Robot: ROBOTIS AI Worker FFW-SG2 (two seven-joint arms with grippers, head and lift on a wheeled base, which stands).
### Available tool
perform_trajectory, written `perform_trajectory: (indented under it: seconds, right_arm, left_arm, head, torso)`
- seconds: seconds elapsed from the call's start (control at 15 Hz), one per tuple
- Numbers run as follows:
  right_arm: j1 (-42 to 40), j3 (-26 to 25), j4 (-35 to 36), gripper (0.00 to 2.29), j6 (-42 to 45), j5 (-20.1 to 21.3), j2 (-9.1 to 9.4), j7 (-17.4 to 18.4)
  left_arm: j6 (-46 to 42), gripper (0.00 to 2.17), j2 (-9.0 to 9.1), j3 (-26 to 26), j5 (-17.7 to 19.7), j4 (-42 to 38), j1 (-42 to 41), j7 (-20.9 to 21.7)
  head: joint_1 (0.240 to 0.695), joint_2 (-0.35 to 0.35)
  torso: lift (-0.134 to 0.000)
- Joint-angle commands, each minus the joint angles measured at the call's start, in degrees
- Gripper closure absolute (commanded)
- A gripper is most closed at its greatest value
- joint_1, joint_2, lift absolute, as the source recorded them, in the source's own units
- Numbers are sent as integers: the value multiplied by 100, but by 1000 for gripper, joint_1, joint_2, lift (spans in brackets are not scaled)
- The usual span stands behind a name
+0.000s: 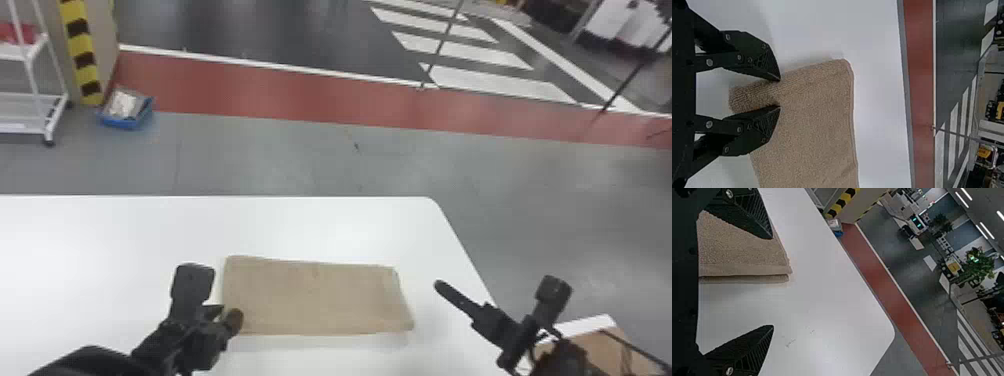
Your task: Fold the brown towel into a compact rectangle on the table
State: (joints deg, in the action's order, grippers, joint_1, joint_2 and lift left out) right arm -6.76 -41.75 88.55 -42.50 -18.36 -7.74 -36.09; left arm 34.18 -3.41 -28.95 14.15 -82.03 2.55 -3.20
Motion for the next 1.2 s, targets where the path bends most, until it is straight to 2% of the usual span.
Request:
perform_trajectory:
  seconds: [0.0,0.07,0.13,0.4,0.67,0.8,1.13]
  right_arm:
    - [0,0,4,83,0,-1,0,6]
    - [0,17,4,83,0,-1,0,6]
    - [0,17,13,83,0,7,0,-3]
    - [0,88,48,83,0,-1,27,6]
    - [0,105,57,83,-18,7,53,6]
    - [0,123,65,83,-18,7,53,6]
    - [0,237,74,83,-18,-1,79,6]
  left_arm:
    - [94,1440,-20,64,9,-85,-62,-32]
    - [147,1474,-28,73,9,-112,-71,-58]
    - [164,1656,-37,117,9,-191,-132,-67]
    - [692,1656,-81,592,18,-797,-414,-5]
    - [1254,1652,-222,1110,18,-1325,-695,39]
    - [1307,1652,-336,1348,53,-1553,-915,48]
    - [1254,1652,-345,1682,62,-1667,-1046,30]
  head:
    - [695,-350]
    - [695,-350]
    - [695,-350]
    - [695,-350]
    - [695,-350]
    - [695,-350]
    - [695,-350]
  torso:
    - [0]
    - [0]
    - [0]
    - [0]
    - [0]
    - [0]
    - [0]
